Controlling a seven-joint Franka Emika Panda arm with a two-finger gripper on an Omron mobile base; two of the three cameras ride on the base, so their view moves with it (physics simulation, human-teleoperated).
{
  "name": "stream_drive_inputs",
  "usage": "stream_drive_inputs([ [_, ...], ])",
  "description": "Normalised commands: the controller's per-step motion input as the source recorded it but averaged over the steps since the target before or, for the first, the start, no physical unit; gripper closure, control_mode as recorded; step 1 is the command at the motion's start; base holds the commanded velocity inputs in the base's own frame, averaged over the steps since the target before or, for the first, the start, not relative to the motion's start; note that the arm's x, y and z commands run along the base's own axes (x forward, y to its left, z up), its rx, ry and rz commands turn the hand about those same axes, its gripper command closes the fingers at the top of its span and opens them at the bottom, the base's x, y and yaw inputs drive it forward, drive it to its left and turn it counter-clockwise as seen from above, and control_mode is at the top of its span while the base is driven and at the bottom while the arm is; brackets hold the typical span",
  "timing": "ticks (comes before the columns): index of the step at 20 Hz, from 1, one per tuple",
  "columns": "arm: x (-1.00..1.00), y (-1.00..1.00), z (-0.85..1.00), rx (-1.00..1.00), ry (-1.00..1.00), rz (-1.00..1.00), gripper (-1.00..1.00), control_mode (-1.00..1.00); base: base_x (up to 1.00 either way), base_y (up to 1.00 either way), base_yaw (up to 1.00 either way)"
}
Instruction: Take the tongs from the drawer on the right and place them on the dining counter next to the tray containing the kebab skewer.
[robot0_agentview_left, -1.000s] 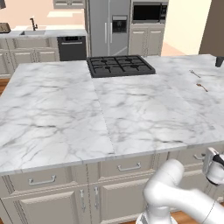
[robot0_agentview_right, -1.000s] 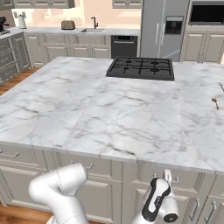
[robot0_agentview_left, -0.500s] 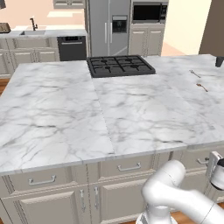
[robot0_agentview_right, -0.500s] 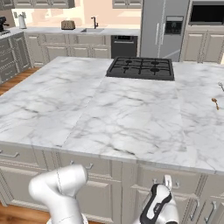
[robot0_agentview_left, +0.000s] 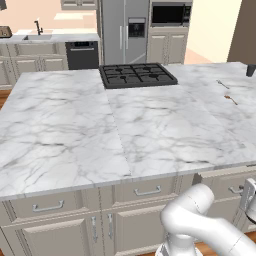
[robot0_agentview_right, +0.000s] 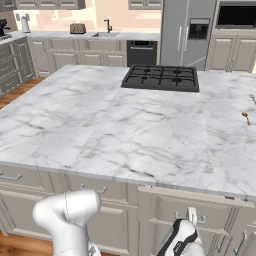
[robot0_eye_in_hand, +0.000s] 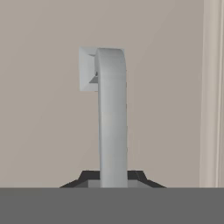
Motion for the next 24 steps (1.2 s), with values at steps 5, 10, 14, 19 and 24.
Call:
stream_drive_inputs([
  [5, -0.41, 0.0, 0.0, 0.0, 0.0, 0.0, 1.0, -1.0, 0.0, 0.0, 0.0],
  [10, -0.48, -0.01, -0.05, 0.0, 0.0, 0.0, 1.0, -1.0, 0.0, 0.0, 0.0],
  [14, -0.46, -0.02, -0.04, 0.0, 0.0, 0.0, 1.0, -1.0, 0.0, 0.0, 0.0],
  [19, -0.45, -0.02, -0.02, 0.0, 0.0, 0.0, 1.0, -1.0, 0.0, 0.0, 0.0],
  [24, -0.44, -0.03, -0.01, 0.0, 0.0, 0.0, 1.0, -1.0, 0.0, 0.0, 0.0],
])
